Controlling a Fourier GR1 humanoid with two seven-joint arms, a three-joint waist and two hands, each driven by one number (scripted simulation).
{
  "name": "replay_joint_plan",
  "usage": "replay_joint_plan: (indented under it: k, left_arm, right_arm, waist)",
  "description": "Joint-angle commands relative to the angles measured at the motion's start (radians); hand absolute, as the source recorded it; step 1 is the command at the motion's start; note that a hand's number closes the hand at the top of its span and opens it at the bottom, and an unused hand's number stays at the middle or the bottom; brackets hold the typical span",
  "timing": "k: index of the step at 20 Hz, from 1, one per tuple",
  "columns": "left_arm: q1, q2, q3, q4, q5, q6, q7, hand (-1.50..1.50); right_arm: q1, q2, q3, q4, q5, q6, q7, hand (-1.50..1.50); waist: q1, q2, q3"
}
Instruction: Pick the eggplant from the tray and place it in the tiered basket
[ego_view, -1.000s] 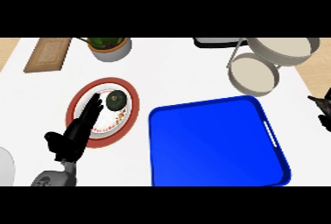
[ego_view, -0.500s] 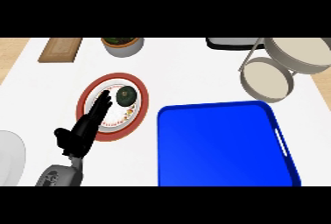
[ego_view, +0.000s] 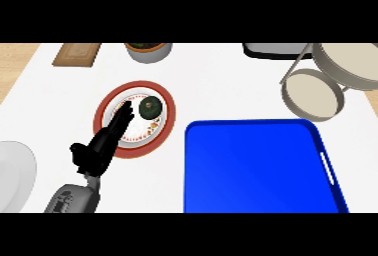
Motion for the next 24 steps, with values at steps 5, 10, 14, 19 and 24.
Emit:
replay_joint_plan:
  k: [5, 10, 14, 19, 24]
  left_arm:
    - [-0.044, -0.027, -0.009, -0.028, -0.003, 0.002, 0.060, 0.00]
    - [0.003, -0.017, 0.010, 0.028, -0.020, -0.012, -0.038, 0.00]
    - [0.000, -0.020, 0.010, 0.038, -0.008, -0.040, -0.024, 0.00]
    - [0.043, -0.004, 0.008, -0.007, -0.027, -0.041, -0.052, 0.00]
    - [-0.031, -0.025, 0.028, 0.007, -0.018, -0.021, 0.019, 0.00]
  right_arm:
    - [-0.277, 0.163, 0.099, 0.133, 0.102, -0.048, 0.117, 1.50]
    - [-0.345, 0.247, 0.154, 0.203, 0.181, -0.070, 0.096, 1.50]
    - [-0.420, 0.280, 0.152, 0.331, 0.219, -0.090, 0.052, 1.50]
    - [-0.454, 0.349, 0.149, 0.420, 0.246, -0.145, 0.023, 1.50]
    - [-0.467, 0.446, 0.111, 0.464, 0.213, -0.159, 0.039, 1.50]
  waist:
    - [0.016, 0.004, 0.000]
    - [0.006, 0.003, 0.000]
    - [0.014, 0.007, 0.001]
    - [0.021, 0.008, 0.001]
    - [0.007, 0.005, 0.001]
